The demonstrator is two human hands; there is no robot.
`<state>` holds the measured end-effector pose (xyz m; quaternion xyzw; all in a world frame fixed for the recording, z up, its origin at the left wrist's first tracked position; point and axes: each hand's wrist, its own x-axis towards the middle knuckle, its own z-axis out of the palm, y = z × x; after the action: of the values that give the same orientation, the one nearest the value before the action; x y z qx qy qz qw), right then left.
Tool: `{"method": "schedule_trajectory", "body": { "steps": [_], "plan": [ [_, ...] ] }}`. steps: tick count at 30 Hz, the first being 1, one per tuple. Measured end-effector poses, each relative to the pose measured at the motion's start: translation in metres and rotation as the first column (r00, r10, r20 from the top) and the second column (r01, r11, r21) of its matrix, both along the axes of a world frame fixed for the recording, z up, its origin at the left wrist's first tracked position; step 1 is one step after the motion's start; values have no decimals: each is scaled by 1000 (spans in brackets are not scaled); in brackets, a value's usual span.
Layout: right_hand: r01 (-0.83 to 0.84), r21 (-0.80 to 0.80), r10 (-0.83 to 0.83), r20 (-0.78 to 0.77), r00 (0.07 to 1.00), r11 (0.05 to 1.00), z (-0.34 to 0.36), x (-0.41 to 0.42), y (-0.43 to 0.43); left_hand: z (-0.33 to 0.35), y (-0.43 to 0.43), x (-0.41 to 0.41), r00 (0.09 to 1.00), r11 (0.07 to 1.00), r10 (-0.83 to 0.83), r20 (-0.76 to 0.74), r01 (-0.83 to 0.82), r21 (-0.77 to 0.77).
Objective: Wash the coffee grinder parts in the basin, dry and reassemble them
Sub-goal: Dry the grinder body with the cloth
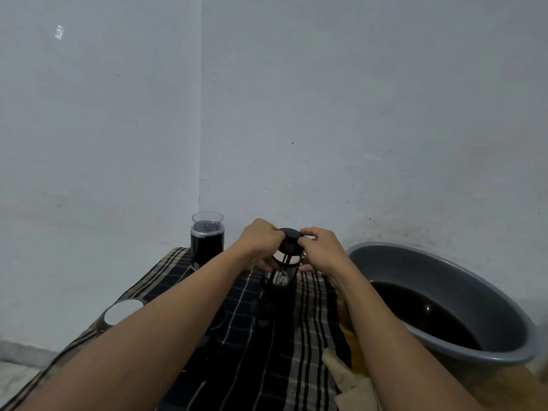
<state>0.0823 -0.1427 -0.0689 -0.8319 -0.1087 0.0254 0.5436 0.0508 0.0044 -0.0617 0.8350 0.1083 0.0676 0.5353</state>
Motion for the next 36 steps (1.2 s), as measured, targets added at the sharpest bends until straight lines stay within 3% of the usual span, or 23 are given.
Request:
{"method": "schedule_trajectory", "body": {
  "steps": [5,9,12,15,19,20,22,24,26,29,31,33,36],
  "plan": [
    [73,-8,-73,45,996,997,0,-2,3,-2,-5,10,997,998,47,61,-45,-38],
    [131,86,-129,-35,991,988,-9,-4,1,-19,-9,13,997,995,40,63,-34,-99],
    [189,61,-187,-39,982,980,-12,-5,-4,-26,-16,12,992,996,27,126,-16,-92],
    [228,-136,-227,23,974,964,-10,-8,-3,-29,-21,12,989,999,-12,145,18,-39],
    [228,-514,-166,164,972,827,-1,-23,-1,-25,-18,4,990,988,-112,84,102,114],
    [228,-541,-151,183,971,810,1,-25,-1,-22,-13,-1,990,984,-90,113,71,165],
    [243,-549,-124,245,962,800,2,-30,-5,-19,7,-10,956,959,95,277,-162,231],
    [273,-531,-90,344,934,802,3,-41,-9,-17,35,-20,836,854,335,434,-464,236],
    [276,-511,-49,414,909,814,3,-56,-14,-20,62,-25,750,723,519,411,-641,257],
    [73,-677,128,243,962,732,-4,-81,-25,-30,93,-24,787,726,593,172,-615,309],
    [-142,-808,228,-9,974,572,-12,-97,-38,-43,108,-16,814,786,576,72,-575,228],
    [-290,-856,229,-207,951,428,-15,-113,-52,-54,116,-11,844,840,535,44,-537,76],
    [-390,-858,125,-370,921,335,-16,-133,-74,-60,113,-13,871,873,485,78,-487,14]
  ]
}}
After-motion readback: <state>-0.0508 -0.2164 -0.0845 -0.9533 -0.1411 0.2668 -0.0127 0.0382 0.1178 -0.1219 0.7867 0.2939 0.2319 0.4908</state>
